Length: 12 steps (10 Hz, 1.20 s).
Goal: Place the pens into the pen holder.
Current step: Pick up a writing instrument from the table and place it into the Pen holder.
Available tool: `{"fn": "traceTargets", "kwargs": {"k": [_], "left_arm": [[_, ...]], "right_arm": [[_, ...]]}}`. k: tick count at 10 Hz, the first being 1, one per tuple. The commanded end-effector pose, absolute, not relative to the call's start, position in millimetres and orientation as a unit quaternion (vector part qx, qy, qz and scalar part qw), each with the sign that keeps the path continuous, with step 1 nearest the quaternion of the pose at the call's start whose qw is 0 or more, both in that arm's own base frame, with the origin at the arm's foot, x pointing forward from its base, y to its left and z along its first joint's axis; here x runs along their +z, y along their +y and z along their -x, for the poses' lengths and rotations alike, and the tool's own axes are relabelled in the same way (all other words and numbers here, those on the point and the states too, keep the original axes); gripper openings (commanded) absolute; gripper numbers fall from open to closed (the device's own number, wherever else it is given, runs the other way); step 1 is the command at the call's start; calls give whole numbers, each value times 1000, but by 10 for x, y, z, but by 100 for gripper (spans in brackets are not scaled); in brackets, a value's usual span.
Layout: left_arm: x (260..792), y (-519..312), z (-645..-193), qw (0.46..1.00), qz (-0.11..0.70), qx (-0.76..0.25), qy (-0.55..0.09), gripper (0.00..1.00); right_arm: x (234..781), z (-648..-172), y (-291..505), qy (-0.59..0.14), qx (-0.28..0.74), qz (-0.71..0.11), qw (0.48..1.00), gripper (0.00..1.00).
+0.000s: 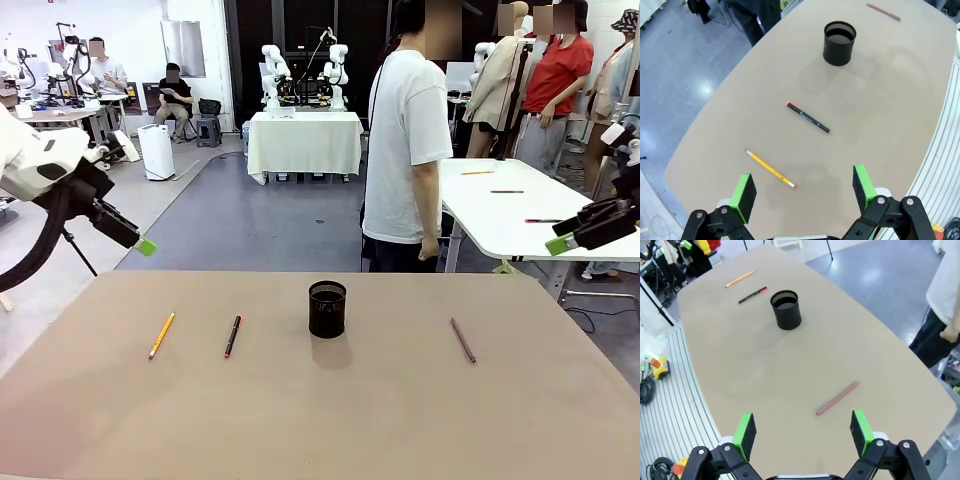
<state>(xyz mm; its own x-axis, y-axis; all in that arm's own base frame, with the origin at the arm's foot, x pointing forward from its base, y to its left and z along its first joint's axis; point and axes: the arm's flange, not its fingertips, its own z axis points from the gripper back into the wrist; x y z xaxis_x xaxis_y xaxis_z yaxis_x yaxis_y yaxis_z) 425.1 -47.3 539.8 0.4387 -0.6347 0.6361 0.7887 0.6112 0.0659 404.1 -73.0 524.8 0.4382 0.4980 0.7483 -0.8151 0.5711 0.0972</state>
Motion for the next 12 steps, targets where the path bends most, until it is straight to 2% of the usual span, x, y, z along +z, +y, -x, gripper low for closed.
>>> {"fn": "traceTargets", "kwargs": {"k": [1, 6, 9, 12], "left_arm": [[5424, -452, -4224, 836, 121, -426, -323, 100], [5424, -474, -4238, 839, 118, -424, -320, 100], [5610, -351, -4305, 821, 129, -448, -329, 100], [5752, -222, -4313, 793, 173, -462, -359, 100]], "right_arm": [[5200, -4025, -703, -353, 411, -232, 808, 100], [5219, -4024, -694, -340, 403, -227, 819, 100], [5679, -4162, -516, -344, 480, -197, 782, 100], [5894, -4262, -518, -375, 507, -192, 752, 100]]}}
